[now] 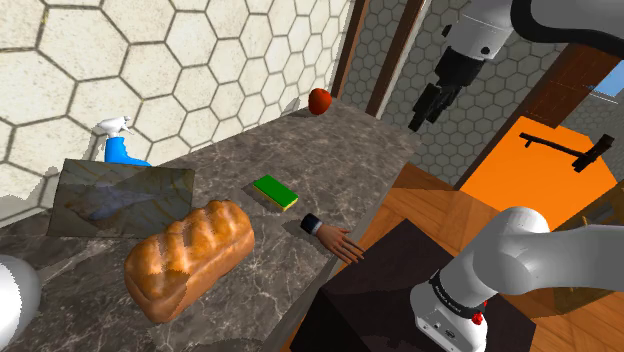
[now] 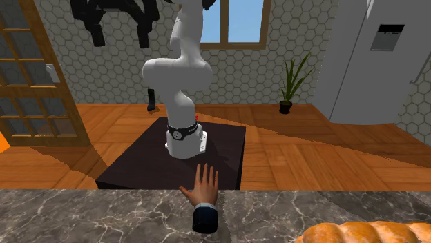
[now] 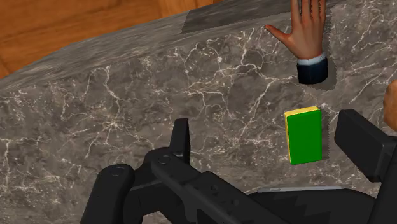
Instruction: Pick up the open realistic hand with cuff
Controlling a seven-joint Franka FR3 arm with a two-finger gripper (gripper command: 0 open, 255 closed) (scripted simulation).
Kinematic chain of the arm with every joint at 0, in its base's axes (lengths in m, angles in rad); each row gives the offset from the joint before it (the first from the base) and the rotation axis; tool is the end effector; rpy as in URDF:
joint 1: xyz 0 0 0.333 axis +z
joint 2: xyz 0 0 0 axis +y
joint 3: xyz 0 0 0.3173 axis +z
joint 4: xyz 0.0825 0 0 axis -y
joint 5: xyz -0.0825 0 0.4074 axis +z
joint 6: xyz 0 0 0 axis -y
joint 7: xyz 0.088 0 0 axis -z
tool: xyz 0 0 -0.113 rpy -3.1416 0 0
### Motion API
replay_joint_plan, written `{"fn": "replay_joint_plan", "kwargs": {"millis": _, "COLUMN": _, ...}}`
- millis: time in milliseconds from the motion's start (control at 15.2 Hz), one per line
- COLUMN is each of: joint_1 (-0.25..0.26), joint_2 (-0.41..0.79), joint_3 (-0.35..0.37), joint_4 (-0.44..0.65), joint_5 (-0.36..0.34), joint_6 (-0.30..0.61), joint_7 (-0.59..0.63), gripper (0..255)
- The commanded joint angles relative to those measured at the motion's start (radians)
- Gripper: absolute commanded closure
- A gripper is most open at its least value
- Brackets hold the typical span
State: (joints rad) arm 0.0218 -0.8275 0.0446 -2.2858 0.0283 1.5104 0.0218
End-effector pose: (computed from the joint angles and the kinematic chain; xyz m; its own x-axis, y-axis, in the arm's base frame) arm 0.3106 0.0292 0.6275 0.9981 0.0335 0.0516 0.0334 -0.9994 0.0036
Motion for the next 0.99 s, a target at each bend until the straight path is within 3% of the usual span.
{"fn": "replay_joint_plan", "kwargs": {"millis": 0, "joint_1": 0.0, "joint_2": 0.0, "joint_3": 0.0, "joint_4": 0.0, "joint_5": 0.0, "joint_6": 0.0, "joint_7": 0.0, "gripper": 0}}
{"fn": "replay_joint_plan", "kwargs": {"millis": 462, "joint_1": 0.042, "joint_2": 0.018, "joint_3": 0.083, "joint_4": -0.192, "joint_5": 0.042, "joint_6": 0.211, "joint_7": 0.035, "gripper": 0}}
{"fn": "replay_joint_plan", "kwargs": {"millis": 924, "joint_1": 0.087, "joint_2": 0.112, "joint_3": 0.176, "joint_4": -0.332, "joint_5": 0.083, "joint_6": 0.445, "joint_7": 0.074, "gripper": 0}}
